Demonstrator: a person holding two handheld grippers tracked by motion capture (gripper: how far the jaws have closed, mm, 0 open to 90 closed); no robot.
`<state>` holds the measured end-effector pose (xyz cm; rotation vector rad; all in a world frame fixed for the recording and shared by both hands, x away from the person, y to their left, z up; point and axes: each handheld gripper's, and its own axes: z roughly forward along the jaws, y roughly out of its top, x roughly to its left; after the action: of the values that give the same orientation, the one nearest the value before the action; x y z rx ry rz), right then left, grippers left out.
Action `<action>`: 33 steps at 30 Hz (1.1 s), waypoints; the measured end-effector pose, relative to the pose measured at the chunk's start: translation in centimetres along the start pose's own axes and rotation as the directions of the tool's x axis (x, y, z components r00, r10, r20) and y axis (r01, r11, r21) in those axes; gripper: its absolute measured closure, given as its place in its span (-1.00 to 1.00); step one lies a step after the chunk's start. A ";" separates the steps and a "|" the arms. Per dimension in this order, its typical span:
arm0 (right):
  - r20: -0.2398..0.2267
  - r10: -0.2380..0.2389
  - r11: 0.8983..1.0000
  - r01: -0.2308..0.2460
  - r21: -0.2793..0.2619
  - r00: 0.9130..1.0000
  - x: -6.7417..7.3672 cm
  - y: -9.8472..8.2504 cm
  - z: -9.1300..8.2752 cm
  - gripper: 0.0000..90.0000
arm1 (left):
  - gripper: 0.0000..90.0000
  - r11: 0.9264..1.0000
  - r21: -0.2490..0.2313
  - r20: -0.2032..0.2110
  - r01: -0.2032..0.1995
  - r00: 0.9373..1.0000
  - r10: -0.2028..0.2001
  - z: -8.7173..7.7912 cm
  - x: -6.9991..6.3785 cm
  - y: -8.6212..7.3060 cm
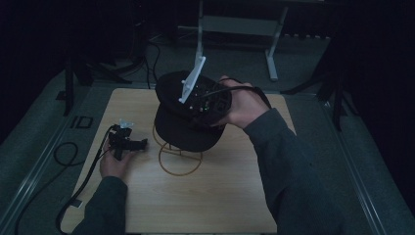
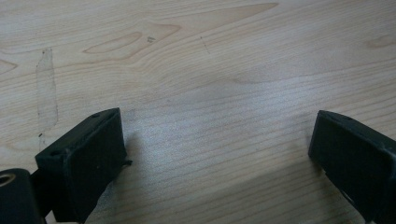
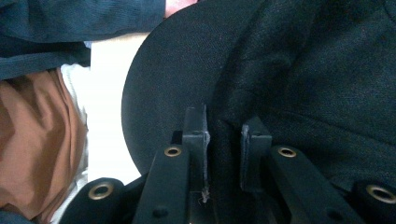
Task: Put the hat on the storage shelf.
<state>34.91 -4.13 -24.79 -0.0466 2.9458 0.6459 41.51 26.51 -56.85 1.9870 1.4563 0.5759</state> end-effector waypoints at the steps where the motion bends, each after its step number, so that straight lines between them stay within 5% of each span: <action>1: -0.002 -0.007 1.000 0.007 0.000 1.000 0.0 0.2 0.1 0.71 | -0.93 1.000 0.000 0.000 0.000 1.000 0.000 0.0 0.0 0.0; 13: -0.042 -0.050 0.998 0.051 0.022 0.998 0.9 2.2 1.4 0.69 | -0.93 1.000 -0.001 -0.001 0.000 1.000 0.000 0.0 0.0 0.0; 20: -0.075 -0.066 0.996 0.070 0.054 0.995 1.3 2.9 3.5 0.68 | -0.93 1.000 -0.002 -0.002 -0.001 1.000 0.001 0.0 0.0 0.0; 33: -0.085 -0.035 0.996 0.041 0.074 0.996 0.6 2.6 5.6 0.61 | -0.93 1.000 -0.002 -0.002 -0.001 1.000 0.001 0.0 0.0 0.0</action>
<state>34.79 0.60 -28.80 -0.1250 3.0386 0.5389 41.53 26.50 -56.85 1.9857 1.4561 0.5799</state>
